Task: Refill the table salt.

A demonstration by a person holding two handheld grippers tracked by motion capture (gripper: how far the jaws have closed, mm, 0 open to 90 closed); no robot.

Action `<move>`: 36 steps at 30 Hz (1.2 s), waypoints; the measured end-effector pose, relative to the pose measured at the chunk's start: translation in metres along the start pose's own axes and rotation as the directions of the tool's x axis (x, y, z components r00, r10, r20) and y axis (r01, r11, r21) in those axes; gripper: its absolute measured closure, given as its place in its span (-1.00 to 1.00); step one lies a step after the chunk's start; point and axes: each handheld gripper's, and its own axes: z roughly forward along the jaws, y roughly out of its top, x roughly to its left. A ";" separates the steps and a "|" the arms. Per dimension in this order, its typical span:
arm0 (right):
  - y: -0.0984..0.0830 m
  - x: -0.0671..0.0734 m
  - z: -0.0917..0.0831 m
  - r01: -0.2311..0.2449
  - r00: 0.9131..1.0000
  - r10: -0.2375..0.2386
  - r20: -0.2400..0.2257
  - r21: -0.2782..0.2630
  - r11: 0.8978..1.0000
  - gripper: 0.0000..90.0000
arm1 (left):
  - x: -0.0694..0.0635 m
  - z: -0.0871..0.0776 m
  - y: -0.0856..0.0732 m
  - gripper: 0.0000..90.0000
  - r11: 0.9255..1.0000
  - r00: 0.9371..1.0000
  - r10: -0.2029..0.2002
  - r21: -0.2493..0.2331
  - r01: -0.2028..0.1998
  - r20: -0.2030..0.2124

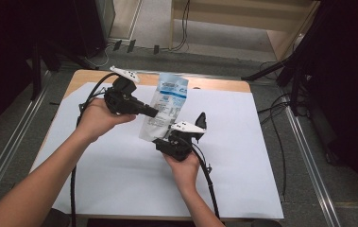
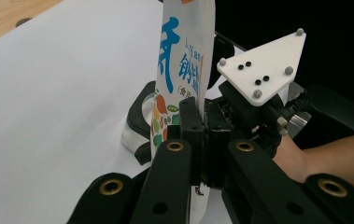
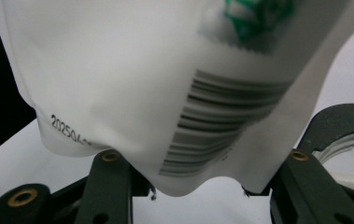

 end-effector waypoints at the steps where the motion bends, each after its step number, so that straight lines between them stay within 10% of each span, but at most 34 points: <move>1: 0.000 -0.001 0.000 0.003 1.000 -0.003 -0.001 -0.001 1.000 0.24 | 0.000 0.000 -0.001 1.00 1.000 1.000 -0.004 0.001 0.004 0.003; 27: 0.000 0.012 0.003 0.045 0.996 -0.041 -0.082 0.050 0.998 0.26 | 0.004 -0.017 -0.004 1.00 0.997 1.000 -0.014 -0.081 0.016 0.026; 36: 0.001 0.014 -0.002 0.066 0.994 -0.058 -0.091 0.091 0.994 0.26 | 0.010 -0.039 -0.010 1.00 0.994 0.999 -0.029 -0.103 0.025 -0.036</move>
